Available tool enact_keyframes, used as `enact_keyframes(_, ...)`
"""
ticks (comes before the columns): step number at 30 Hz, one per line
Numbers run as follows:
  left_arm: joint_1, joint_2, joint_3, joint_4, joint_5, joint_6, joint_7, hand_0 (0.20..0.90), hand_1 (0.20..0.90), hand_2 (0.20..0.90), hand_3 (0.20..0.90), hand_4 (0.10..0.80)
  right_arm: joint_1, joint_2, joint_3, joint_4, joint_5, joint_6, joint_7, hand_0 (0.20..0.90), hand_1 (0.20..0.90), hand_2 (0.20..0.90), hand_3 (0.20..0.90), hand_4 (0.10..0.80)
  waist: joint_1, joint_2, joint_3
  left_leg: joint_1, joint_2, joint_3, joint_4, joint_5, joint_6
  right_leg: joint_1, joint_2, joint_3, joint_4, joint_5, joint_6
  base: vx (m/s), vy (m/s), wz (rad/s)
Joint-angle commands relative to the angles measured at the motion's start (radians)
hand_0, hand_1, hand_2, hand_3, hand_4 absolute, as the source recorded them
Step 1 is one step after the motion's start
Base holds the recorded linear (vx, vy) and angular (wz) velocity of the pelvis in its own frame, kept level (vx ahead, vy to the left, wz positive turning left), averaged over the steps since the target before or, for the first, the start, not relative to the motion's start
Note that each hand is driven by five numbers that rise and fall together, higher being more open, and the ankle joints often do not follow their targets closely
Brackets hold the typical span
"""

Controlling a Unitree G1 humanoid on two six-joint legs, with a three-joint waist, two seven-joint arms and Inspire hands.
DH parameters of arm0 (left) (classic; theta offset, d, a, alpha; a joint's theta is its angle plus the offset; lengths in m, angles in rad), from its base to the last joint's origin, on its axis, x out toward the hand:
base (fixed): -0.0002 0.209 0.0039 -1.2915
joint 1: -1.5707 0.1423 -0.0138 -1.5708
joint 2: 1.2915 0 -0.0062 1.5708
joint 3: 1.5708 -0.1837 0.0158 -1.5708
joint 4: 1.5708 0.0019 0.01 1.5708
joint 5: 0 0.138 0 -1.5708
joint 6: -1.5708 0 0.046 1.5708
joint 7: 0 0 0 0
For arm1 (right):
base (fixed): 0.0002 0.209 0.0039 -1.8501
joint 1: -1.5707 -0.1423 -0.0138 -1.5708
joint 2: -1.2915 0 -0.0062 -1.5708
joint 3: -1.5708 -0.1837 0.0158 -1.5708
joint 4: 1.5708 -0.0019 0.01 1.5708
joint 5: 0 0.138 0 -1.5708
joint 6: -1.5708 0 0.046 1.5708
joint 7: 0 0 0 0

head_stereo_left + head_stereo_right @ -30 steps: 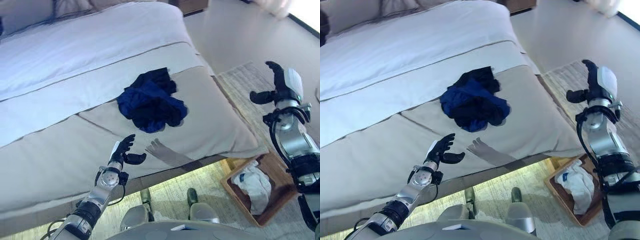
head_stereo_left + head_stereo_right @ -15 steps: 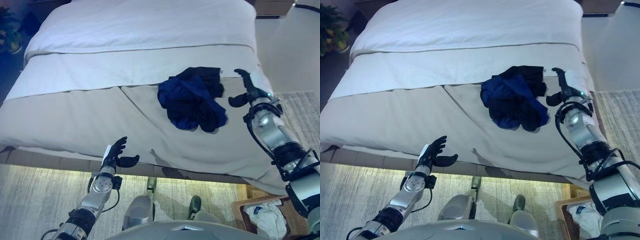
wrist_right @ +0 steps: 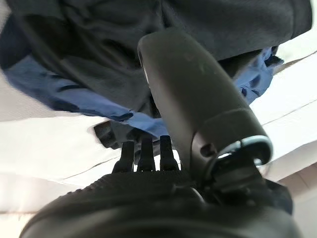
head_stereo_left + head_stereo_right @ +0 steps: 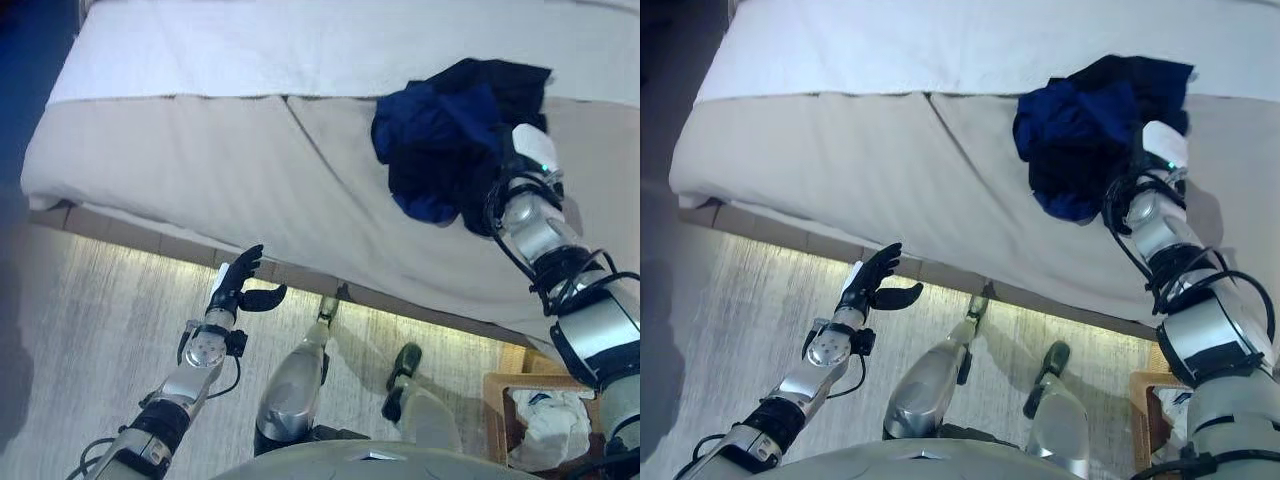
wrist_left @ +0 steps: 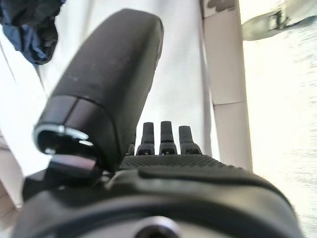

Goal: Pick up the clothes from the bed and place them into the basket

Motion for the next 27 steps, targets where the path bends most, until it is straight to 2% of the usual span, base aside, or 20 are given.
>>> enact_keyframes(1,-0.024,0.053,-0.016,-0.108,-0.016,-0.102,0.032,0.9,0.9,0.9,0.9,0.8,-0.227,-0.107,0.083,-0.066,0.013,-0.006,-0.113,0.9,0.9,0.9,0.9,0.8,0.035,-0.036,0.002,0.016,-0.078,-0.023,0.127,-0.195,0.045,-0.083,0.004,0.001,0.076,0.018,-0.096,-0.015,-0.012,0.18)
enact_keyframes(9,-0.027,0.066,-0.036,-0.16,-0.029,-0.134,0.053,0.9,0.9,0.9,0.9,0.8,-0.349,-0.137,0.127,-0.046,0.036,0.067,-0.101,0.9,0.9,0.9,0.9,0.8,0.049,-0.028,0.027,-0.108,-0.094,-0.014,0.19,-0.188,0.057,-0.212,-0.01,-0.008,0.164,0.008,-0.091,0.0,0.004,0.13)
enact_keyframes(11,-0.027,0.07,-0.04,-0.175,-0.034,-0.136,0.058,0.9,0.9,0.9,0.9,0.8,-0.355,-0.141,0.133,-0.049,0.049,0.074,-0.093,0.9,0.9,0.9,0.9,0.8,0.05,-0.029,0.027,-0.14,-0.096,-0.01,0.211,-0.192,0.06,-0.246,-0.013,-0.008,0.187,0.005,-0.091,0.053,-0.007,0.06)
enact_keyframes(12,-0.022,0.071,-0.044,-0.184,-0.038,-0.131,0.062,0.9,0.9,0.9,0.9,0.8,-0.348,-0.137,0.131,-0.051,0.053,0.079,-0.077,0.9,0.9,0.9,0.9,0.8,0.049,-0.034,0.027,-0.144,-0.096,-0.006,0.226,-0.22,0.059,-0.256,-0.013,0.007,0.21,-0.025,-0.083,0.1,-0.042,0.06)
enact_keyframes(13,-0.023,0.072,-0.047,-0.189,-0.039,-0.127,0.064,0.9,0.9,0.9,0.9,0.8,-0.348,-0.133,0.133,-0.053,0.048,0.085,-0.073,0.9,0.9,0.9,0.9,0.8,0.049,-0.035,0.027,-0.155,-0.096,-0.005,0.232,-0.221,0.061,-0.266,-0.012,0.009,0.214,-0.024,-0.083,0.101,-0.048,0.09)
enact_keyframes(19,-0.034,0.071,-0.062,-0.19,-0.042,-0.13,0.07,0.9,0.9,0.9,0.9,0.8,-0.353,-0.109,0.157,-0.041,0.008,0.092,-0.037,0.9,0.9,0.9,0.9,0.8,0.049,-0.037,0.027,-0.188,-0.092,0.005,0.238,-0.219,0.068,-0.306,-0.005,0.018,0.228,-0.023,-0.08,-0.015,0.002,-0.03)
enact_keyframes(20,-0.04,0.072,-0.062,-0.191,-0.041,-0.131,0.07,0.9,0.9,0.9,0.9,0.8,-0.358,-0.111,0.155,-0.037,0.013,0.091,-0.039,0.9,0.9,0.9,0.9,0.8,0.05,-0.034,0.027,-0.211,-0.092,0.005,0.238,-0.194,0.07,-0.323,-0.005,0.006,0.219,0.004,-0.087,-0.001,-0.004,-0.06)
enact_keyframes(21,-0.034,0.072,-0.065,-0.189,-0.043,-0.134,0.07,0.9,0.9,0.9,0.9,0.8,-0.354,-0.108,0.157,-0.029,0.02,0.093,-0.039,0.9,0.9,0.9,0.9,0.8,0.05,-0.036,0.027,-0.192,-0.091,0.008,0.24,-0.22,0.067,-0.31,-0.005,0.019,0.231,-0.026,-0.08,-0.002,-0.006,-0.04)
enact_keyframes(23,-0.032,0.074,-0.064,-0.192,-0.044,-0.143,0.073,0.9,0.9,0.9,0.9,0.8,-0.36,-0.104,0.148,-0.008,0.04,0.119,-0.039,0.756,0.756,0.756,0.733,0.633,0.053,-0.034,0.027,-0.209,-0.091,0.013,0.246,-0.219,0.067,-0.326,-0.006,0.018,0.24,-0.028,-0.078,0.026,-0.028,-0.07)
enact_keyframes(24,-0.031,0.078,-0.063,-0.198,-0.046,-0.147,0.076,0.9,0.9,0.9,0.9,0.8,-0.367,-0.105,0.144,0.004,0.049,0.135,-0.037,0.585,0.585,0.585,0.532,0.432,0.055,-0.032,0.027,-0.221,-0.093,0.014,0.252,-0.218,0.067,-0.338,-0.007,0.017,0.249,-0.03,-0.078,-0.03,-0.013,-0.05)
enact_keyframes(26,-0.029,0.083,-0.059,-0.214,-0.05,-0.144,0.081,0.9,0.9,0.9,0.9,0.8,-0.379,-0.108,0.136,0.027,0.046,0.173,-0.022,0.554,0.554,0.554,0.496,0.396,0.058,-0.029,0.027,-0.242,-0.095,0.017,0.261,-0.218,0.066,-0.36,-0.011,0.015,0.266,-0.034,-0.076,-0.037,-0.014,-0.02)
enact_keyframes(27,-0.026,0.085,-0.061,-0.223,-0.051,-0.148,0.086,0.9,0.9,0.9,0.9,0.8,-0.391,-0.109,0.14,0.056,0.032,0.192,-0.013,0.42,0.42,0.42,0.34,0.24,0.062,-0.026,0.027,-0.255,-0.096,0.02,0.265,-0.215,0.067,-0.375,-0.013,0.012,0.276,-0.036,-0.076,-0.031,-0.014,0.02)
